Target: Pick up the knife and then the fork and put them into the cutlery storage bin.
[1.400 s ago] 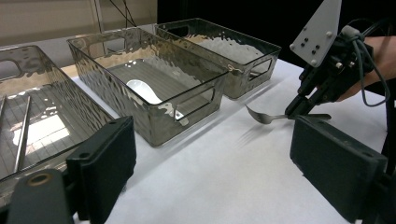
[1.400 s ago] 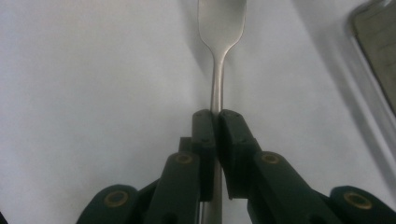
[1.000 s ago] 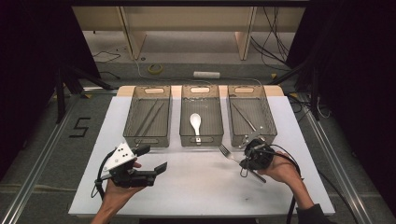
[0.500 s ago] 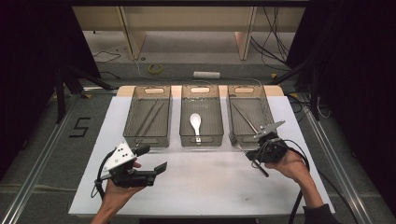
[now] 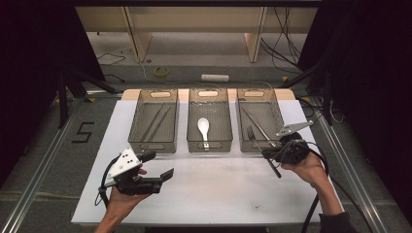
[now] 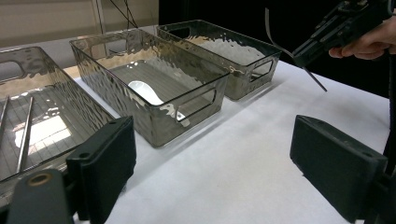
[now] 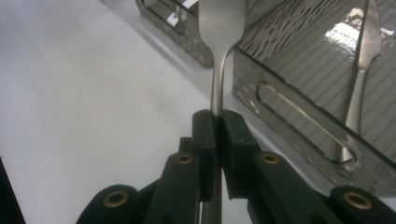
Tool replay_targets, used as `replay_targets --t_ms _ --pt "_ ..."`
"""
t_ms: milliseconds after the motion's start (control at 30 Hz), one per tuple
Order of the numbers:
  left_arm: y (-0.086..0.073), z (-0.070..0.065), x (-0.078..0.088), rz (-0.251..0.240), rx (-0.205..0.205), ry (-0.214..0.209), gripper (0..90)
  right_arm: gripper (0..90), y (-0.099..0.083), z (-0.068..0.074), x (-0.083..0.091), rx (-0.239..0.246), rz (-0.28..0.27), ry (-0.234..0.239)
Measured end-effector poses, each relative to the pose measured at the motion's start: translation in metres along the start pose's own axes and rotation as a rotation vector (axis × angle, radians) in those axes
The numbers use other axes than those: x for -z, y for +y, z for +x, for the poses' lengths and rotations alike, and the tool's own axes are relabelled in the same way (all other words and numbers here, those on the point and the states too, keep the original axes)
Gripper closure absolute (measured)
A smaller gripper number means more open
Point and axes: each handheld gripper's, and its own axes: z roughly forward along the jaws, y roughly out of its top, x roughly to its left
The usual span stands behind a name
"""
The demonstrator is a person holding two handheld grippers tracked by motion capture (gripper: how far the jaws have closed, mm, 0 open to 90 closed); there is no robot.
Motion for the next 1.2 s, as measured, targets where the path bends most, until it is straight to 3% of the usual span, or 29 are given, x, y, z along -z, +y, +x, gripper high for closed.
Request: replay_targets --t_ms 267,700,1200 --pt "0.000 -0.001 -0.002 0.001 0.002 -0.002 14.0 85.3 -0.001 -0.007 0.009 -0.026 -0.076 -0.013" --pt "0.000 0.000 -0.001 0.001 0.003 0.003 14.1 85.3 0.005 -0.023 0.022 -0.073 -0.141 -0.052" --pt "0.000 0.000 -0.002 0.001 0.000 0.002 14.1 85.3 0.046 -0.042 0.027 -0.104 -0.192 -0.125"
